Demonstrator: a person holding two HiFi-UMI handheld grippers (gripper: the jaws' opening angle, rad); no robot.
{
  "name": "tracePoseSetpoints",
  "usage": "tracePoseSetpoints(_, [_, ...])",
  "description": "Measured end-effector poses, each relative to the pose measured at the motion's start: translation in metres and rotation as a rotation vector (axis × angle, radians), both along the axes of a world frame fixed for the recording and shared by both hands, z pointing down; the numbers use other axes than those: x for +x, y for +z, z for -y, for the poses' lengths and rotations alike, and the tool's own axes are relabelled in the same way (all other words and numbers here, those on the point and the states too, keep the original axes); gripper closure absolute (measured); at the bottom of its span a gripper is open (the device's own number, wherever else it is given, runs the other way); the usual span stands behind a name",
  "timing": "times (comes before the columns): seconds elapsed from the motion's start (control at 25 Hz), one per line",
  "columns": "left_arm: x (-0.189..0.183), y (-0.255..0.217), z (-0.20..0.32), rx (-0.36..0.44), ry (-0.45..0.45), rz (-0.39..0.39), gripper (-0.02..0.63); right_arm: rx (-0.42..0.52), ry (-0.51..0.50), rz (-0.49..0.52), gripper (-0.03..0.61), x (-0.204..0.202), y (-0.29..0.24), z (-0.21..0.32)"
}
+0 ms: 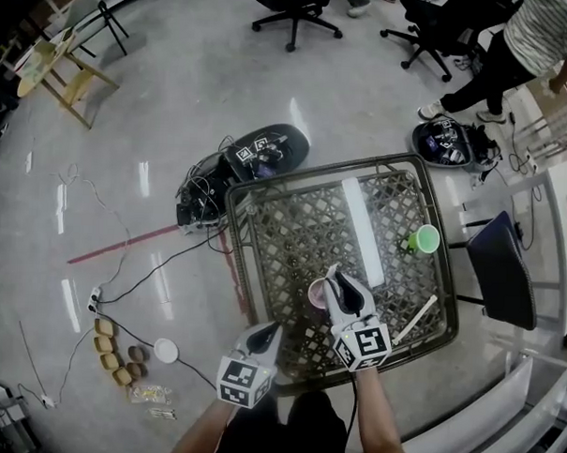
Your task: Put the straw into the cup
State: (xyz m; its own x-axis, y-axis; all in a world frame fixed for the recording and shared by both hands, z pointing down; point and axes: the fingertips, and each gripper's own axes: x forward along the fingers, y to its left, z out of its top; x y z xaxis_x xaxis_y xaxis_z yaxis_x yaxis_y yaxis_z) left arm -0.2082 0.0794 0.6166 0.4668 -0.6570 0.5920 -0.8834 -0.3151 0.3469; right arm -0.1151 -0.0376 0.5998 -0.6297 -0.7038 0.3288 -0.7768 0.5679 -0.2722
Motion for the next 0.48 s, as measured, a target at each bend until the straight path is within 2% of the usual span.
tracePoseSetpoints(0.24, [-0.002,-0.017,0.003,0.026,-0.002,0.003,0.607,0.018,0.000,-0.020,0.477,0.003,-0.018,-0.006])
tracePoseSetpoints(0.48, [0.001,-0.059,0.008,0.077,-0.001,-0.006,0.607,0.028,0.007,-0.014,0.477,0.011,-0.062,-0.015])
